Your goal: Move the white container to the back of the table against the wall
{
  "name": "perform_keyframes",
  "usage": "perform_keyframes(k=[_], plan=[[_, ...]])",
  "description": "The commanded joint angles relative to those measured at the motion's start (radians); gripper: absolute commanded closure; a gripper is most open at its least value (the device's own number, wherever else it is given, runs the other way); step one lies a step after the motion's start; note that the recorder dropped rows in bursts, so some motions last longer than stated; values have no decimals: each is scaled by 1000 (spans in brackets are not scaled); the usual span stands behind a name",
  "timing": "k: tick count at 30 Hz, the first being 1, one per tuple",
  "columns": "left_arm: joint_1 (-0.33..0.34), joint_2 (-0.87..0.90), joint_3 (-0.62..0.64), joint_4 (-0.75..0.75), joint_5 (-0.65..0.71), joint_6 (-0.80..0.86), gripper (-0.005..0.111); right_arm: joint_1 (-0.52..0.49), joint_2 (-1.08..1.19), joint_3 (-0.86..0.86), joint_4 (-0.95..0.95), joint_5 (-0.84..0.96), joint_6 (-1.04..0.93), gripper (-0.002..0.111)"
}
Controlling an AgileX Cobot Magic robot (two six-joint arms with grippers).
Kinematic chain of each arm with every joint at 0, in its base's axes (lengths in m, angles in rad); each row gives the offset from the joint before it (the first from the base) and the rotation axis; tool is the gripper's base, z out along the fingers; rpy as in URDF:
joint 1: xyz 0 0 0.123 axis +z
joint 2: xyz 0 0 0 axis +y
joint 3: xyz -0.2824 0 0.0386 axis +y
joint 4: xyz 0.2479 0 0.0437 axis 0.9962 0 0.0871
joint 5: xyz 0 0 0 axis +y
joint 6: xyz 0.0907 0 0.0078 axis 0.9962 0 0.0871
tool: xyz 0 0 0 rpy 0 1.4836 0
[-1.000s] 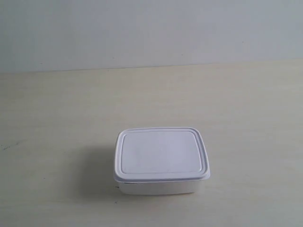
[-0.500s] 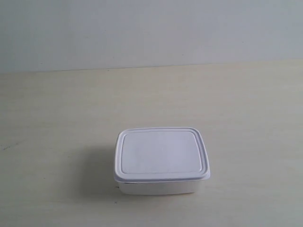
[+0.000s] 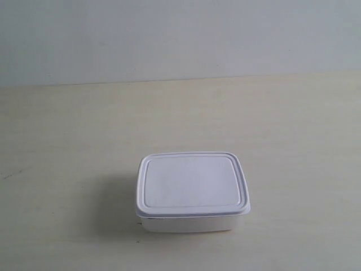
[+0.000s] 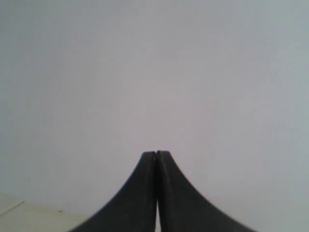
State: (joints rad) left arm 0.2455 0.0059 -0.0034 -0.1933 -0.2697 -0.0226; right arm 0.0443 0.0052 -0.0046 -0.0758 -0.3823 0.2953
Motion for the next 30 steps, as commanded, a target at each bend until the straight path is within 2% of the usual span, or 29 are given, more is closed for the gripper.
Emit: perform_keyframes(k=[1,5,8,11,13,17,20,28,30], plan=[[-38,-6,3,-4,-24,-147,107,-5,-5,5,-2,-100,206,108],[-77,-6,3,-4,-24,-177,107,-5,-5,5,-1,-118,336,108],[-105,-6,3,-4,-24,-414,107,-5,-5,5,-1,-118,460,108],[-126,-6,3,-4,-24,-668,107,-5,-5,5,-8,-109,475,108],[-134,-6,3,-4,-22,-739,107,-5,-5,5,-13,-86,497,108],[-156,-6,3,-4,-27,-742,107,-3,-5,5,-152,9,533,108],[-183,-6,3,-4,-31,-739,107,2,-5,5,-285,102,645,108],[-271,-6,3,-1,-39,-740,107,2,21,5,-308,101,692,108],[-294,-6,3,-1,-39,-740,107,2,58,5,-341,103,758,108]])
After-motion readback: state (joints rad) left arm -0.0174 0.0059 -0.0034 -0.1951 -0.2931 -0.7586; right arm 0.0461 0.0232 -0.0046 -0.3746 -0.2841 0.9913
